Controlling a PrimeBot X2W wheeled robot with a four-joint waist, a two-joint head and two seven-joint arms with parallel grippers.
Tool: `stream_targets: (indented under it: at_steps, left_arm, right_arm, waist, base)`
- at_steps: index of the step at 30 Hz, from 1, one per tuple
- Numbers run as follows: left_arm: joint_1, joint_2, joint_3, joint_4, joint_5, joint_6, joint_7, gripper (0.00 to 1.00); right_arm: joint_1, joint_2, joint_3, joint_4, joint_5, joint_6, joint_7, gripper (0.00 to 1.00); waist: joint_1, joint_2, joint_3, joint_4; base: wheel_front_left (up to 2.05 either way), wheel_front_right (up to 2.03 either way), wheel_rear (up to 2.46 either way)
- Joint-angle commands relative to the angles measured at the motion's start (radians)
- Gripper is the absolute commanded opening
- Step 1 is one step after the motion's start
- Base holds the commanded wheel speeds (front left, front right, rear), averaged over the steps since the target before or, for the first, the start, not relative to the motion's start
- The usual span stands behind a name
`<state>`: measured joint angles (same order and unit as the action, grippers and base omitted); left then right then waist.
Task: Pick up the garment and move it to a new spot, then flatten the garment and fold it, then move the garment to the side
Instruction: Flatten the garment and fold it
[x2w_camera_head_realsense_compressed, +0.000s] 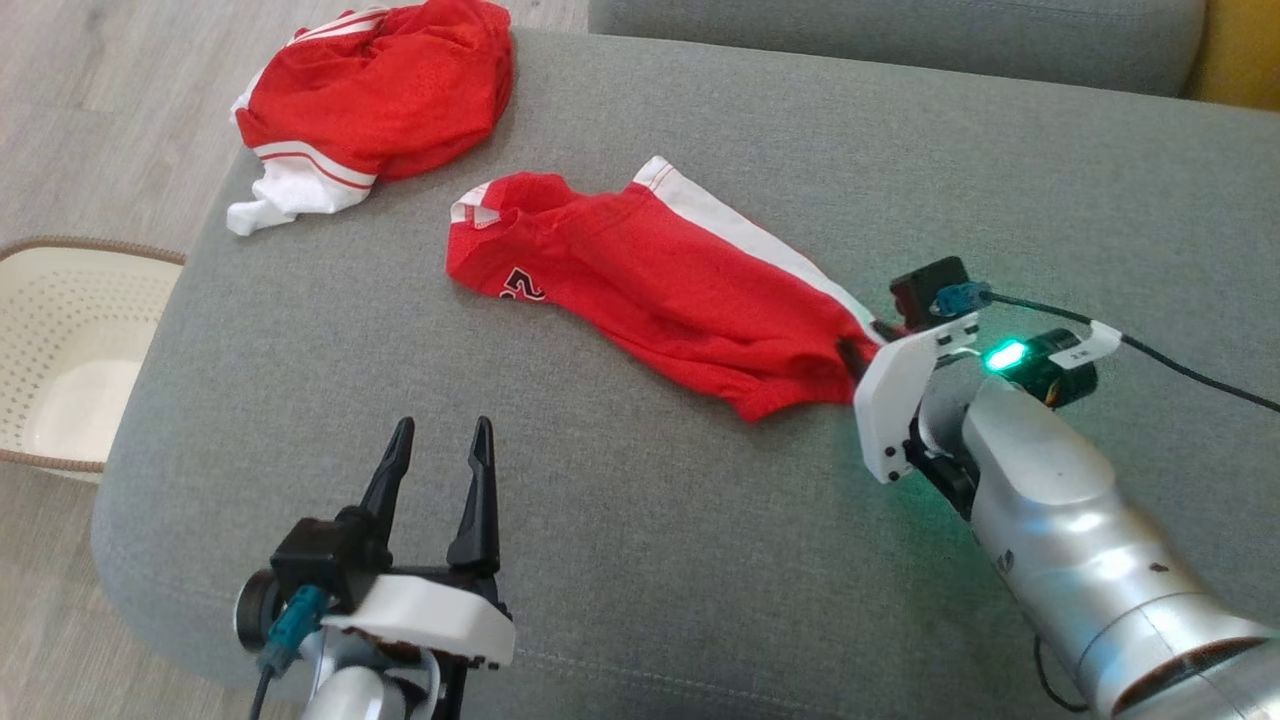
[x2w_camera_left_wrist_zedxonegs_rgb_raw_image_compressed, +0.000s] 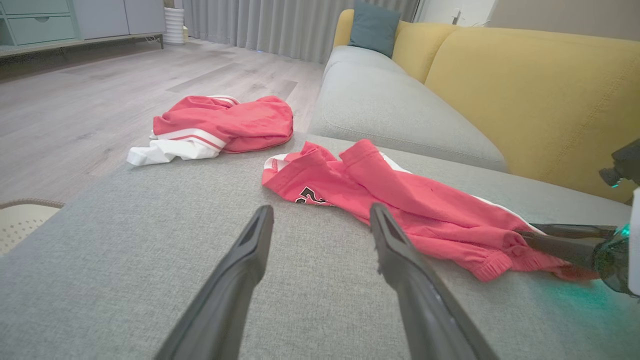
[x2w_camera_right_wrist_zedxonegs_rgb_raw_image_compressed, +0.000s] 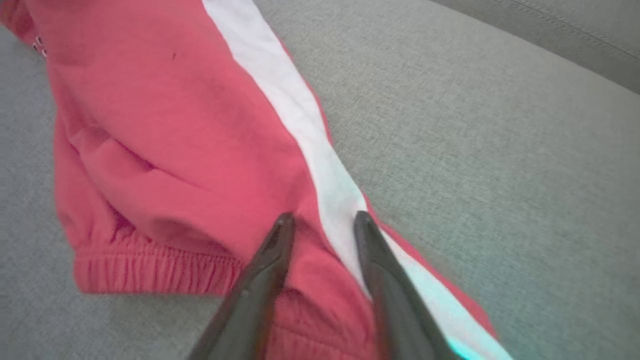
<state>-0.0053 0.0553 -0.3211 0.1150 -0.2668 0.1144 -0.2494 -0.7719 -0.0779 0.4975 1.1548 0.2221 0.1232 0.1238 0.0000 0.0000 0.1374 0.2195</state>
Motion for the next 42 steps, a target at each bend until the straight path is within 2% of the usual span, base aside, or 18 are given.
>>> stream_targets:
  at_steps: [1, 2, 9, 16, 20, 23, 32, 37, 42]
  left_arm:
    - [-0.048, -0.005, 0.027, -0.028, -0.004, 0.000, -0.012, 1.00]
    - [-0.048, -0.005, 0.027, -0.028, -0.005, 0.002, -0.012, 1.00]
    - [-0.044, -0.005, 0.040, -0.039, -0.003, 0.011, -0.012, 1.00]
    - [-0.042, -0.005, 0.045, -0.044, 0.004, 0.011, -0.012, 1.00]
    - [-0.041, -0.005, 0.049, -0.044, 0.008, 0.010, -0.012, 1.00]
    - [-0.040, -0.005, 0.054, -0.046, 0.010, 0.010, -0.012, 1.00]
    - [-0.039, -0.005, 0.063, -0.054, 0.016, 0.010, -0.012, 1.00]
    - [-0.037, -0.005, 0.069, -0.059, 0.017, 0.011, -0.012, 1.00]
    - [-0.036, -0.005, 0.072, -0.060, 0.020, 0.008, -0.012, 1.00]
  right_arm:
    - [-0.028, 0.011, 0.023, -0.012, 0.011, 0.008, 0.001, 0.21]
    - [-0.033, 0.008, 0.033, -0.011, 0.022, 0.008, -0.006, 0.00]
    - [-0.076, -0.033, 0.078, -0.003, 0.056, 0.008, -0.097, 0.00]
    - [-0.174, -0.100, 0.054, 0.014, 0.016, 0.008, -0.252, 0.00]
    - [-0.218, -0.100, 0.032, 0.021, -0.030, 0.008, -0.329, 0.00]
    - [-0.212, -0.069, 0.027, 0.017, -0.056, 0.008, -0.358, 0.00]
    - [-0.057, -0.030, 0.043, -0.083, -0.123, 0.008, -0.385, 0.00]
    - [0.117, -0.052, 0.013, -0.220, -0.182, 0.008, -0.385, 0.00]
    - [0.263, -0.064, -0.061, -0.303, -0.227, 0.008, -0.385, 0.00]
  waist:
    - [0.0000, 0.0000, 0.000, -0.001]
    - [0.0000, 0.0000, 0.000, -0.003]
    - [0.0000, 0.0000, -0.008, -0.044]
    - [0.0000, 0.0000, -0.021, -0.092]
    - [0.0000, 0.0000, -0.023, -0.114]
    - [0.0000, 0.0000, -0.021, -0.129]
    - [0.0000, 0.0000, -0.015, -0.157]
    - [0.0000, 0.0000, -0.010, -0.172]
    - [0.0000, 0.0000, -0.007, -0.186]
  base:
    - [0.00, 0.00, 0.00]
    - [0.00, 0.00, 0.00]
    - [0.00, 0.00, 0.00]
    - [0.00, 0.00, 0.00]
    - [0.00, 0.00, 0.00]
    - [0.00, 0.00, 0.00]
    - [0.00, 0.00, 0.00]
    - [0.00, 0.00, 0.00]
    - [0.00, 0.00, 0.00]
